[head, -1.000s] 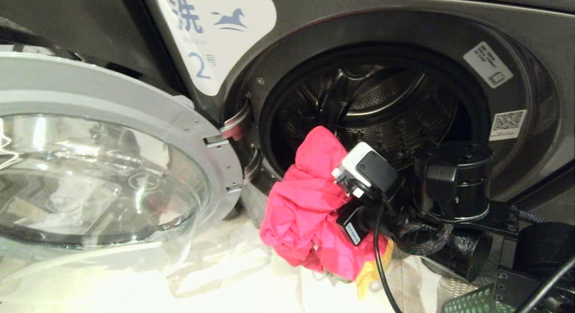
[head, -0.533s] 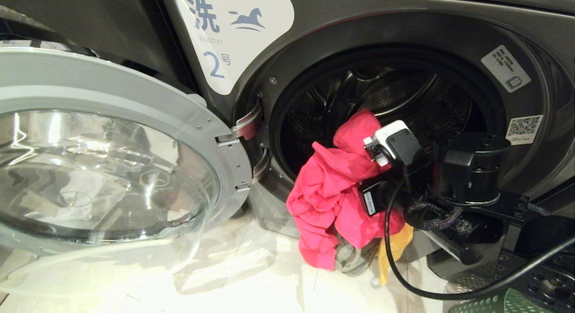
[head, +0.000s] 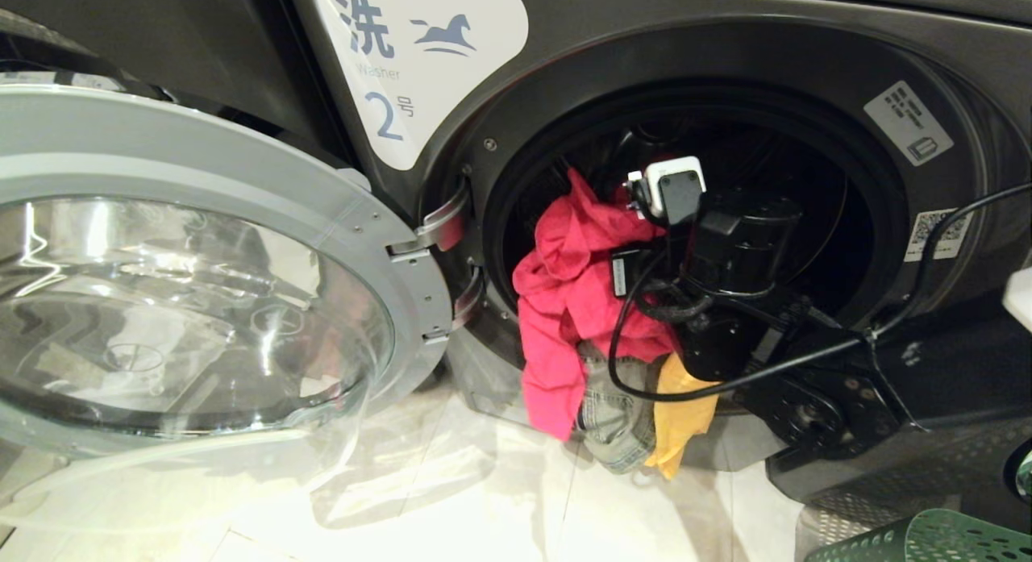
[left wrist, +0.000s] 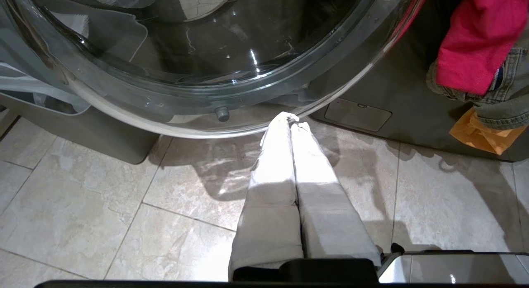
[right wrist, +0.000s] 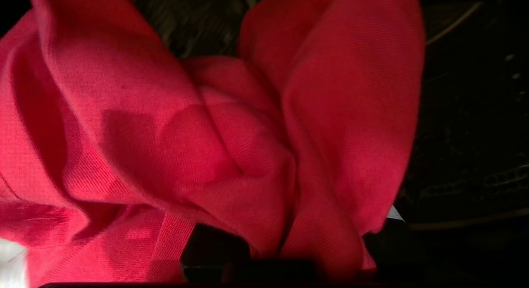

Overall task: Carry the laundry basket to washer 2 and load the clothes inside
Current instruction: Place the clothes into the washing machine

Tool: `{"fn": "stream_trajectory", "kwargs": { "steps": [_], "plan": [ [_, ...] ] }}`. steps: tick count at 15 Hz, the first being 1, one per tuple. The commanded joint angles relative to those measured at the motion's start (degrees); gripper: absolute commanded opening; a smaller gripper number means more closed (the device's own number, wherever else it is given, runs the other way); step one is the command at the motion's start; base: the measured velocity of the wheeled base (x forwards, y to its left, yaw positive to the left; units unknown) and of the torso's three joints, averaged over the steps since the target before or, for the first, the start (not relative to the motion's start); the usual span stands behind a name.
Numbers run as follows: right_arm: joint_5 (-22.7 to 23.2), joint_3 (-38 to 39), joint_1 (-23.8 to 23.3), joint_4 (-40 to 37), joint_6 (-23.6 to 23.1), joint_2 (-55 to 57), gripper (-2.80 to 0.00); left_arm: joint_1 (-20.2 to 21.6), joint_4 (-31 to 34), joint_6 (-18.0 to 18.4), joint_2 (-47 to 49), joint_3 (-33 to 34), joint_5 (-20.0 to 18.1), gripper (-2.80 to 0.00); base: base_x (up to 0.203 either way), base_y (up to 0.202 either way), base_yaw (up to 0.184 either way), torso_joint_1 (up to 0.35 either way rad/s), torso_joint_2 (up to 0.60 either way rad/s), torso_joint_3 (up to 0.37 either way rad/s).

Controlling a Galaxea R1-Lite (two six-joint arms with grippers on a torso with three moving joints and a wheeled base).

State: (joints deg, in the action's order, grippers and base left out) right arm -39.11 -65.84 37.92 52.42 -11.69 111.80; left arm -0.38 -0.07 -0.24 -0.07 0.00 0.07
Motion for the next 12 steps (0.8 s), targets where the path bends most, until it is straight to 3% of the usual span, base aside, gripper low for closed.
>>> {"fn": "stream_trajectory", "kwargs": {
  "steps": [1,5,8,12],
  "plan": [
    [-1.68,-6.54,-0.89,-0.13,0.06,6.06,-2.8,0.01,-0.03,-0.02,0.07,0.0,0.01,-2.8,0.0,0.0,0.0,0.0,0.0,0.0],
    [-5.79,-20.88,-4.85,-2.5,0.07,14.04,-2.8,0.03,-0.01,-0.02,0.07,0.0,0.01,-2.8,0.0,0.0,0.0,0.0,0.0,0.0],
    [-6.49,-24.84,-6.82,-2.54,-0.93,17.56,-2.8,0.03,-0.01,-0.02,0.07,0.0,0.01,-2.8,0.0,0.0,0.0,0.0,0.0,0.0],
    [-12.68,-35.74,-7.07,-2.67,-1.69,24.29,-2.8,0.03,-0.01,-0.02,0.07,0.0,0.01,-2.8,0.0,0.0,0.0,0.0,0.0,0.0]
  ]
}}
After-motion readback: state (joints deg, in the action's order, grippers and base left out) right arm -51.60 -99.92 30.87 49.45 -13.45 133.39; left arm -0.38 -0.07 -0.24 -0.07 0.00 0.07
